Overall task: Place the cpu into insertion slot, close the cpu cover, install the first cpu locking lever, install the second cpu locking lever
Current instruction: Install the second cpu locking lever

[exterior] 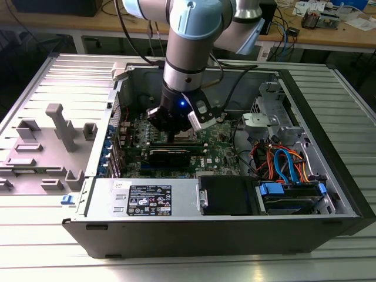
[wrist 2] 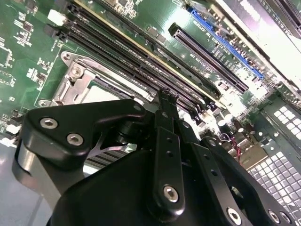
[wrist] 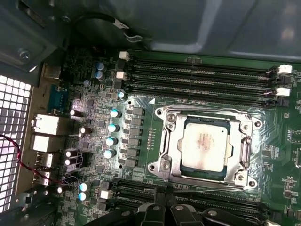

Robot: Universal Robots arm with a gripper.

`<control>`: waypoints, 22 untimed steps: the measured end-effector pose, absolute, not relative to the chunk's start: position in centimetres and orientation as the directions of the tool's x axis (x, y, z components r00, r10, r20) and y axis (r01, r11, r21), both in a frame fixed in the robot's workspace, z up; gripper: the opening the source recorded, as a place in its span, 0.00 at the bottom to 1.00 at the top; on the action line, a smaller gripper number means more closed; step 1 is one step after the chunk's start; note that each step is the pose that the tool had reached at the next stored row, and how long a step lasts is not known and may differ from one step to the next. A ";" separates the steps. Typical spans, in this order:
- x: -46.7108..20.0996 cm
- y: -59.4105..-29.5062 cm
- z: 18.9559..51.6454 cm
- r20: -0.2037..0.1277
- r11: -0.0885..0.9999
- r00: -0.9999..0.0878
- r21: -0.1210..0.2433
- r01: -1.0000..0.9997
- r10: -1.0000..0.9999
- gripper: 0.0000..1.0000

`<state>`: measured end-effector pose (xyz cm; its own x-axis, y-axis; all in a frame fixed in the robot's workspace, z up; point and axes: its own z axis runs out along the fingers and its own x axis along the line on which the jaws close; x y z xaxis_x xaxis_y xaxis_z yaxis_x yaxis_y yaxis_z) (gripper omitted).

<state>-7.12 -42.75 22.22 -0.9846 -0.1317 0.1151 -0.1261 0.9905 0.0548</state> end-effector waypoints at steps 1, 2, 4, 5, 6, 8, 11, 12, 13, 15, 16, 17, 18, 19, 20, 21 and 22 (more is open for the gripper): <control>-7.3 -42.8 22.1 0.115 0.990 -0.984 0.056 -0.127 -0.133 0.11; -7.4 -42.8 21.9 0.115 0.990 -0.984 0.057 -0.129 -0.135 0.11; -7.5 -42.8 21.7 0.115 0.990 -0.984 0.058 -0.131 -0.137 0.11; -7.5 -42.8 21.6 0.114 0.989 -0.983 0.061 -0.134 -0.141 0.11; -7.6 -42.8 21.5 0.114 0.988 -0.983 0.065 -0.137 -0.144 0.11; -7.7 -42.8 21.4 0.113 0.987 -0.982 0.071 -0.141 -0.149 0.11; -7.9 -42.8 21.2 0.111 0.986 -0.982 0.083 -0.146 -0.155 0.11; -7.9 -42.8 21.2 0.110 0.985 -0.981 0.087 -0.148 -0.157 0.11; -7.9 -42.8 21.1 0.110 0.985 -0.981 0.089 -0.150 -0.159 0.11; -8.0 -42.8 21.1 0.110 0.984 -0.981 0.092 -0.151 -0.161 0.11; -8.0 -42.8 21.0 0.110 0.984 -0.981 0.093 -0.152 -0.162 0.11; -8.0 -42.8 20.9 0.110 0.984 -0.981 0.093 -0.152 -0.162 0.11; -8.0 -42.8 20.9 0.110 0.984 -0.981 0.094 -0.152 -0.162 0.11; -8.0 -42.8 20.8 0.110 0.984 -0.981 0.095 -0.152 -0.162 0.11; -8.0 -42.8 20.8 0.111 0.984 -0.980 0.095 -0.152 -0.163 0.11; -8.0 -42.8 20.8 0.110 0.984 -0.980 0.096 -0.153 -0.163 0.11; -8.0 -42.8 20.8 0.110 0.983 -0.980 0.097 -0.153 -0.163 0.11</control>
<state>-8.00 -42.76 20.81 -0.9804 -0.1633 0.1102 -0.1529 0.9834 0.0973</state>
